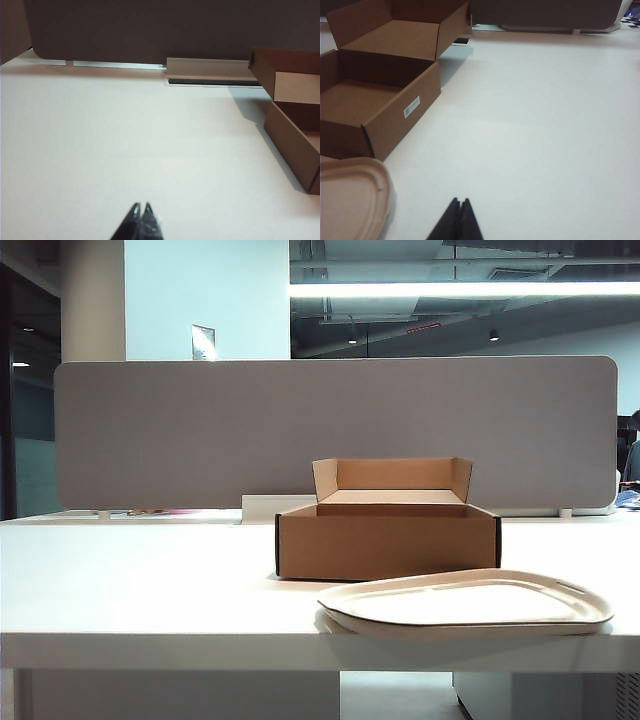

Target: Pick up the lid and place it into the paper box.

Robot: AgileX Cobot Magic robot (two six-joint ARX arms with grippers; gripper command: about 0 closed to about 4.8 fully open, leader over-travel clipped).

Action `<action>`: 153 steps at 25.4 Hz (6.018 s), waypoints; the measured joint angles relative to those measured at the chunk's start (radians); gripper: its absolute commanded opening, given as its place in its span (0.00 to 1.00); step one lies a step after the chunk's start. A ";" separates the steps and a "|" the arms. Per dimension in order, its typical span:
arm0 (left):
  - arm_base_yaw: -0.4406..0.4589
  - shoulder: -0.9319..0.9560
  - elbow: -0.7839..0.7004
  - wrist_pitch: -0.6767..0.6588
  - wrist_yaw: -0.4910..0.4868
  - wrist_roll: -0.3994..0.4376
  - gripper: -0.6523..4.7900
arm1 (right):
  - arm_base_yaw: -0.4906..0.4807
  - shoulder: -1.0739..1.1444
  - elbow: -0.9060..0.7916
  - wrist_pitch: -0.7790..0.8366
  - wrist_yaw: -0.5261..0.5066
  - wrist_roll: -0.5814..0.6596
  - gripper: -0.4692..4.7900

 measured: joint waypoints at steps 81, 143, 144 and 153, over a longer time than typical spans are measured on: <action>0.000 0.000 0.000 -0.100 0.008 0.000 0.11 | 0.003 1.194 0.592 -0.146 -0.411 0.216 0.57; 0.000 0.000 0.000 -0.100 0.008 0.000 0.11 | 0.166 1.514 0.706 -0.083 -0.304 0.058 0.09; 0.000 0.000 0.000 -0.100 0.008 0.000 0.11 | 0.180 1.499 0.705 -0.109 -0.304 0.058 0.09; 0.000 0.000 0.000 -0.101 0.008 0.000 0.11 | 0.266 1.342 0.699 -0.103 -0.379 0.088 0.09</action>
